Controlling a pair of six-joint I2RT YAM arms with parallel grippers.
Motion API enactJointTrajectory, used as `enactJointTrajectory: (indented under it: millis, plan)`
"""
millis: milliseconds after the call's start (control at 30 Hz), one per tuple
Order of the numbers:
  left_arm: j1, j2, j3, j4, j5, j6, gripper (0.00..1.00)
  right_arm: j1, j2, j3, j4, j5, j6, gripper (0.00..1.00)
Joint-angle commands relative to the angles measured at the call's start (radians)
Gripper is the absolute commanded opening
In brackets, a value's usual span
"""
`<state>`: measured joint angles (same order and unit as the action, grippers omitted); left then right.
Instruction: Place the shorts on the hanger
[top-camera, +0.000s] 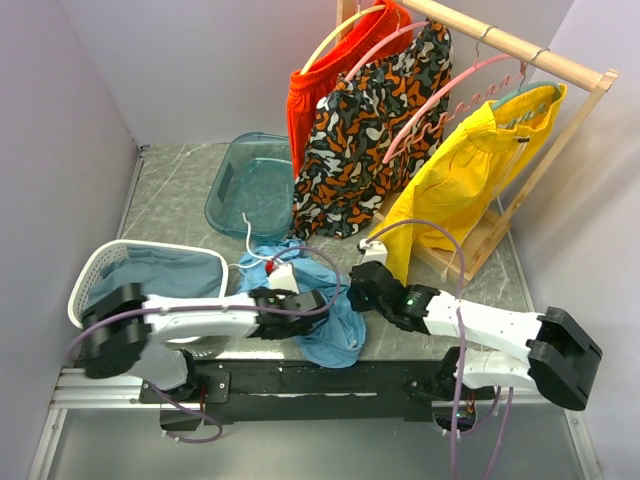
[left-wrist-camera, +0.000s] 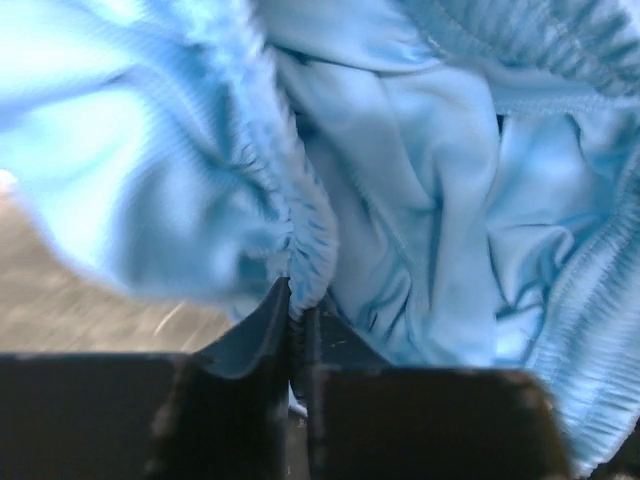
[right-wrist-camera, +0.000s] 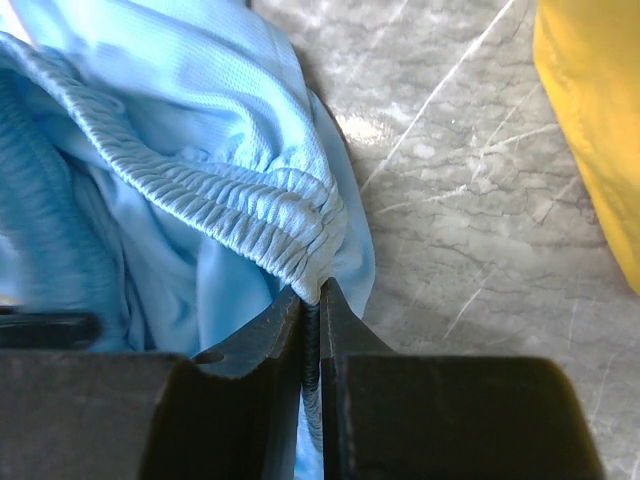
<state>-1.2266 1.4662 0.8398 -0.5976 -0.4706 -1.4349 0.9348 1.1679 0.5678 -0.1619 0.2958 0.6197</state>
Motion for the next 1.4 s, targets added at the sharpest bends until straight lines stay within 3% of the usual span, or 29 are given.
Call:
enactJointTrajectory:
  millis: [0,33,167,300,367,533,600,767,900,933,967,1000,1100,1133,1200,1300,1367]
  plan:
    - [-0.007,-0.193,0.051,-0.217,-0.112,-0.022,0.01,-0.007,-0.12,0.046,-0.024,0.057,0.02,0.0]
    - [-0.007,-0.225,0.088,-0.335,-0.135,-0.027,0.01,-0.004,-0.143,0.061,-0.057,0.093,0.021,0.0]
    - [-0.002,-0.424,0.227,-0.555,-0.276,-0.001,0.01,-0.005,-0.29,0.179,-0.129,0.176,0.018,0.0]
    - [0.053,-0.495,0.479,-0.662,-0.414,0.149,0.01,-0.005,-0.411,0.34,-0.145,0.22,-0.021,0.0]
    - [0.071,-0.488,0.655,-0.657,-0.494,0.244,0.01,-0.002,-0.422,0.456,-0.143,0.232,-0.04,0.0]
    - [0.09,-0.432,0.997,-0.45,-0.542,0.614,0.01,-0.004,-0.354,0.714,-0.175,0.253,-0.129,0.0]
    - [0.091,-0.403,1.06,-0.36,-0.565,0.744,0.01,-0.004,-0.305,0.834,-0.197,0.246,-0.156,0.0]
    - [0.091,-0.307,1.26,-0.35,-0.571,0.884,0.01,-0.002,-0.223,1.006,-0.272,0.241,-0.205,0.0]
    - [0.116,-0.313,1.184,-0.349,-0.519,0.871,0.01,-0.002,-0.197,0.991,-0.314,0.241,-0.196,0.0]
    - [0.136,-0.317,1.106,-0.353,-0.495,0.854,0.01,-0.002,-0.201,0.936,-0.314,0.229,-0.189,0.0]
    - [0.206,-0.328,1.055,-0.363,-0.458,0.806,0.01,-0.002,-0.211,0.896,-0.309,0.223,-0.164,0.0]
    - [0.258,-0.337,0.994,-0.354,-0.318,0.786,0.01,-0.004,-0.23,0.855,-0.306,0.217,-0.147,0.0]
    - [0.439,-0.411,0.641,-0.193,-0.04,0.737,0.01,-0.004,-0.29,0.649,-0.291,0.19,-0.062,0.0]
    - [0.475,-0.428,0.469,-0.148,0.027,0.729,0.01,-0.004,-0.306,0.533,-0.274,0.183,-0.037,0.0]
    - [0.539,-0.443,0.274,-0.045,0.11,0.686,0.01,-0.004,-0.347,0.415,-0.252,0.167,0.034,0.0]
    - [0.55,-0.42,0.106,0.079,0.239,0.651,0.01,-0.004,-0.352,0.236,-0.22,0.161,0.107,0.0]
    - [0.55,-0.411,0.064,0.125,0.282,0.657,0.09,-0.002,-0.353,0.152,-0.196,0.149,0.136,0.0]
